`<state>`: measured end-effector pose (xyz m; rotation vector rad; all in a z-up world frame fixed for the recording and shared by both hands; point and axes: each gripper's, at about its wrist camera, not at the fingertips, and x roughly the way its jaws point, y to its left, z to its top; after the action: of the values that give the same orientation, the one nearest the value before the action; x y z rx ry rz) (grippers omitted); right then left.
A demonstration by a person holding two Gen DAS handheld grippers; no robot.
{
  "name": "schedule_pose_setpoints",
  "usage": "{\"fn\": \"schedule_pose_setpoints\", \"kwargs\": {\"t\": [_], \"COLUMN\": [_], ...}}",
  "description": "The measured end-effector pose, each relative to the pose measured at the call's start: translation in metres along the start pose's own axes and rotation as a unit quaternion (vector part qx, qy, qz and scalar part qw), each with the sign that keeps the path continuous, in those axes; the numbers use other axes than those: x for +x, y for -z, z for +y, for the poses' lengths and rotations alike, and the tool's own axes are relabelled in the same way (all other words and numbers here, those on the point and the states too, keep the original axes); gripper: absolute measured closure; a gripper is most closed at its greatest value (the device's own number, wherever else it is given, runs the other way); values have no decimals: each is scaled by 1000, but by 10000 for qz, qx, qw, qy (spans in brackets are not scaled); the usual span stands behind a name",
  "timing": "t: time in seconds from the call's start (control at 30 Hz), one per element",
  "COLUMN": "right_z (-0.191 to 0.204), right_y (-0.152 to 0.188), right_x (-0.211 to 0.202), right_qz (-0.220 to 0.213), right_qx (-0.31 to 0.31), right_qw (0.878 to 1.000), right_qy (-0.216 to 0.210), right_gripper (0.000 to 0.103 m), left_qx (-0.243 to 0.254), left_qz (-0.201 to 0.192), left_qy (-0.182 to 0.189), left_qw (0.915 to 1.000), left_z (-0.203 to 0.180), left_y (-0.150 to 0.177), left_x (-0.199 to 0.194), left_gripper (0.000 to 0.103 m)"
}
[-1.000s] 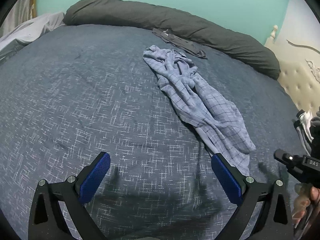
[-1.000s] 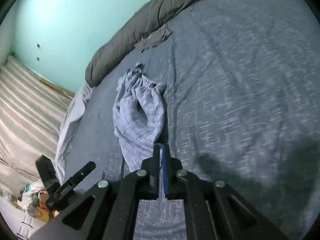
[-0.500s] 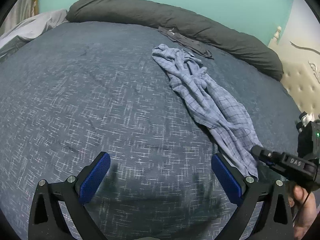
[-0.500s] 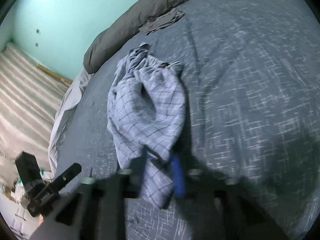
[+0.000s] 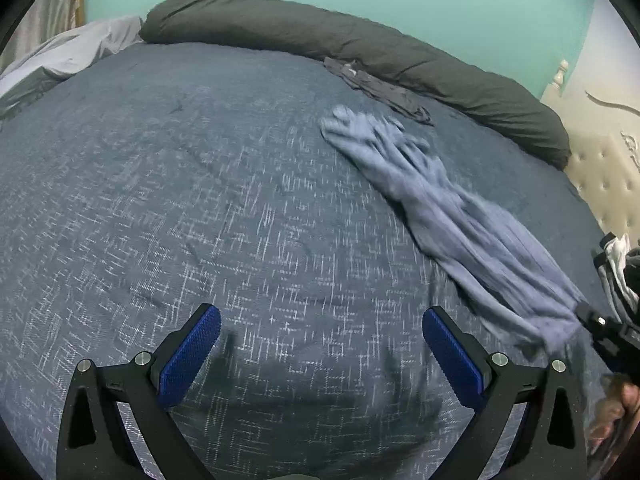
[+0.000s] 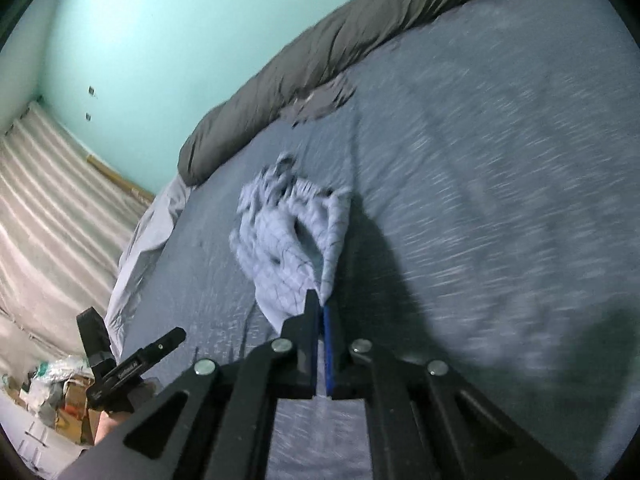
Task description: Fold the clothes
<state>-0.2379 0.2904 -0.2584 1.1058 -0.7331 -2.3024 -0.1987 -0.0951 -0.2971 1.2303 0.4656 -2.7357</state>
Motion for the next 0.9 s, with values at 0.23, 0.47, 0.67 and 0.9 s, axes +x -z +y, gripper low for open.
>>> {"fn": "schedule_pose_setpoints", "kwargs": {"t": [0.23, 0.47, 0.67, 0.9], "right_z": [-58, -84, -81, -77], "right_y": [-7, -13, -26, -28], "right_x": [-58, -57, -70, -60], "right_qz": [-401, -280, -606, -549], "right_qx": [469, 931, 877, 939], "right_qw": [9950, 9883, 9861, 9896], "right_qy": [790, 1173, 1276, 943], "right_gripper": [102, 98, 95, 93], "left_qx": [87, 102, 255, 719], "left_qz": [-12, 161, 348, 595], "left_qy": [202, 451, 327, 242], "left_qw": [9998, 9988, 9985, 9953], "left_z": [-20, -41, -61, -90], "left_y": [2, -3, -27, -71], "left_x": [-2, 5, 20, 55], "left_gripper": [0, 0, 0, 0]}}
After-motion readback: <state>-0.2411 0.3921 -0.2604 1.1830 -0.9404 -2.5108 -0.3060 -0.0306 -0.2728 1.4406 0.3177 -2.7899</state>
